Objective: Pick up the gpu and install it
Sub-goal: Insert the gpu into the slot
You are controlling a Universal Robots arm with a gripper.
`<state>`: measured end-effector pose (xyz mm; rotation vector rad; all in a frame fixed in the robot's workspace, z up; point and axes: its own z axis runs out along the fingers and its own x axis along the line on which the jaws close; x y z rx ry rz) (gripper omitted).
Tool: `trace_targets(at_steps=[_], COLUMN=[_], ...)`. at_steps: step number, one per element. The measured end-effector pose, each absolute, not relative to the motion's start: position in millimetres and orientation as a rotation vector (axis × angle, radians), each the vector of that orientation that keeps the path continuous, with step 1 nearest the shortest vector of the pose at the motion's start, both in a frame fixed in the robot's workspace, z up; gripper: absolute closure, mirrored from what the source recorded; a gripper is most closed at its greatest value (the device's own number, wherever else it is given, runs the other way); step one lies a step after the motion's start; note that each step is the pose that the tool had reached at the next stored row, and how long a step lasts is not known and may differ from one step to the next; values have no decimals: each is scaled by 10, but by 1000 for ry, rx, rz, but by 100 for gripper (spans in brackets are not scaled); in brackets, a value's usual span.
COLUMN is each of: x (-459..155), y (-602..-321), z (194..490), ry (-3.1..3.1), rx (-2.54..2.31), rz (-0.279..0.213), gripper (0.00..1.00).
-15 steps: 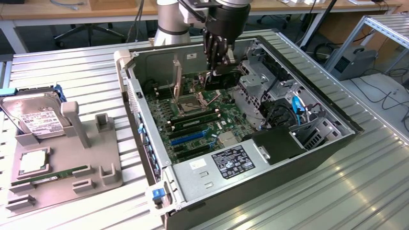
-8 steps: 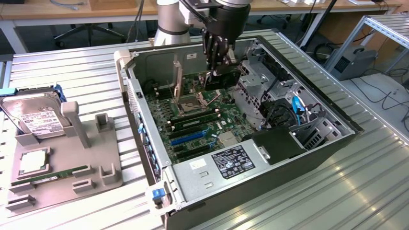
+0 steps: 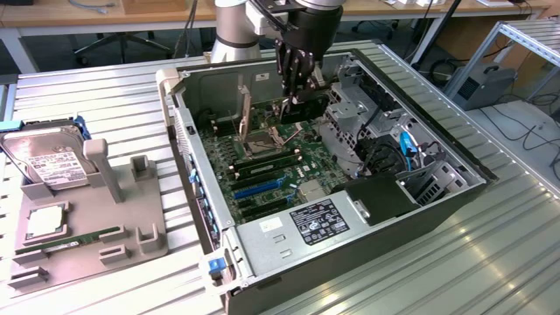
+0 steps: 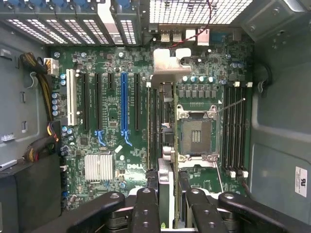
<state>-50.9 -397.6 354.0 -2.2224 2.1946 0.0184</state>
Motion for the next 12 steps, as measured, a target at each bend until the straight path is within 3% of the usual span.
trace_targets(at_steps=[12], x=[-509], y=[-3977], z=[3524], ry=[2189], rx=[-2228], rz=[18], gripper=[73])
